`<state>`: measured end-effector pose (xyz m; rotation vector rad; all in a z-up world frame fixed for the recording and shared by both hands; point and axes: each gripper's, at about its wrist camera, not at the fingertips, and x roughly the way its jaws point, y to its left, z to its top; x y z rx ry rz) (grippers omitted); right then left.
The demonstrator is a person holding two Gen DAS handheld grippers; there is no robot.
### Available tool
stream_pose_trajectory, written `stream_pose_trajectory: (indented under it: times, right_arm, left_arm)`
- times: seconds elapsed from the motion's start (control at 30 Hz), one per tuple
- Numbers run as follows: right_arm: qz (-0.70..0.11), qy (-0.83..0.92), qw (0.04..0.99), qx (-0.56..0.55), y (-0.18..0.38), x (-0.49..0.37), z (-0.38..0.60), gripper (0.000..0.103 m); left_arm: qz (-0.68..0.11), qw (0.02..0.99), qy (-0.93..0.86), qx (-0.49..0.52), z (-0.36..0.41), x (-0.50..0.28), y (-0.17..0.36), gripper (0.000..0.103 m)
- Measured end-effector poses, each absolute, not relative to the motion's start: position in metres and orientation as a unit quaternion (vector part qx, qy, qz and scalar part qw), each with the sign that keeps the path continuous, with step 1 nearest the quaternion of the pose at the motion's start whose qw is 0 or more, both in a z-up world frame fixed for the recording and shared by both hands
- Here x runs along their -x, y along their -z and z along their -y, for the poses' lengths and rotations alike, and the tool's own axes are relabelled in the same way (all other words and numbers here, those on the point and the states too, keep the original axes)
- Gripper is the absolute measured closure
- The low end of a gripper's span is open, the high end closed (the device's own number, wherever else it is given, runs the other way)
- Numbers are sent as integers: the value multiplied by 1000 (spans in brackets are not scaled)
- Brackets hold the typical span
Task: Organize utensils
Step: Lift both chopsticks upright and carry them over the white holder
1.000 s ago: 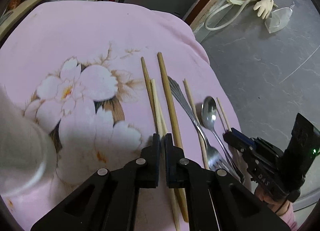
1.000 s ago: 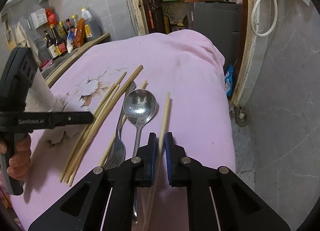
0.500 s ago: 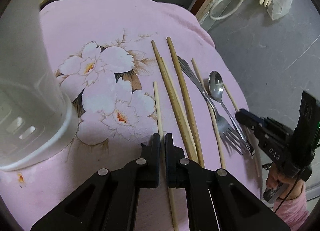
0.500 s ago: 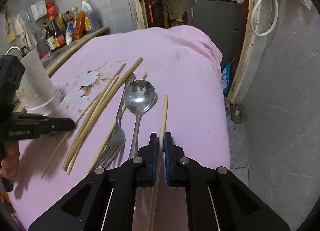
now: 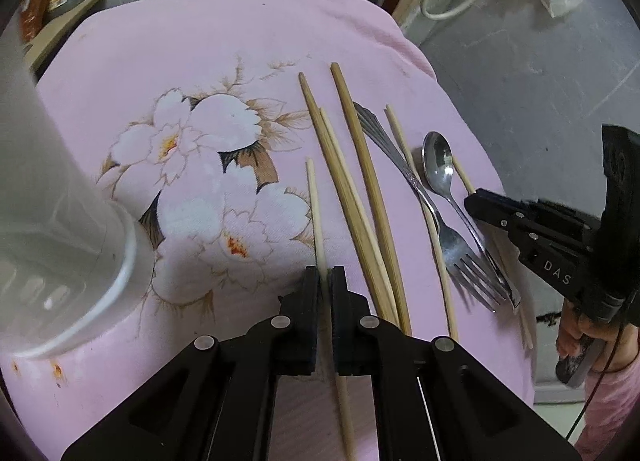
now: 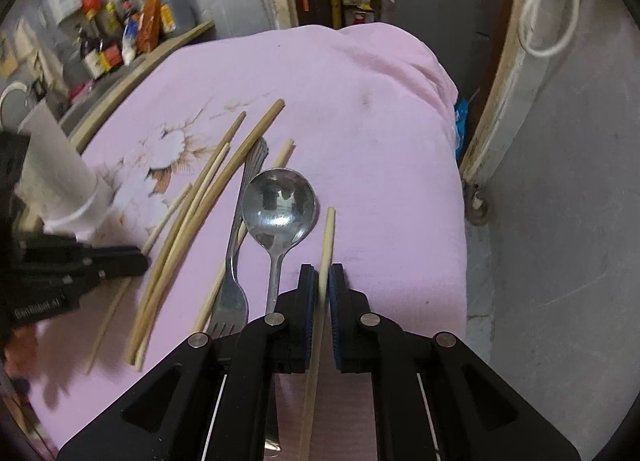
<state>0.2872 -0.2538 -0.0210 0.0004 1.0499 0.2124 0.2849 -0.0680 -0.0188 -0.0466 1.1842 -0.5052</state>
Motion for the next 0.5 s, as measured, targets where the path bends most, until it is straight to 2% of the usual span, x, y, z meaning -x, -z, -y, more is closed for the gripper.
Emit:
stream_pose_trajectory:
  times: [0.27,0.5]
  right_arm:
    - [-434,-120,889,-77,9,-249,266,100]
    - [-271,-159,947,-67,-23,-187,241,100]
  left_arm:
    - [-497,827,256,60,48,-250,9,101]
    - [-354,889,274,91,30,-208,-26,101]
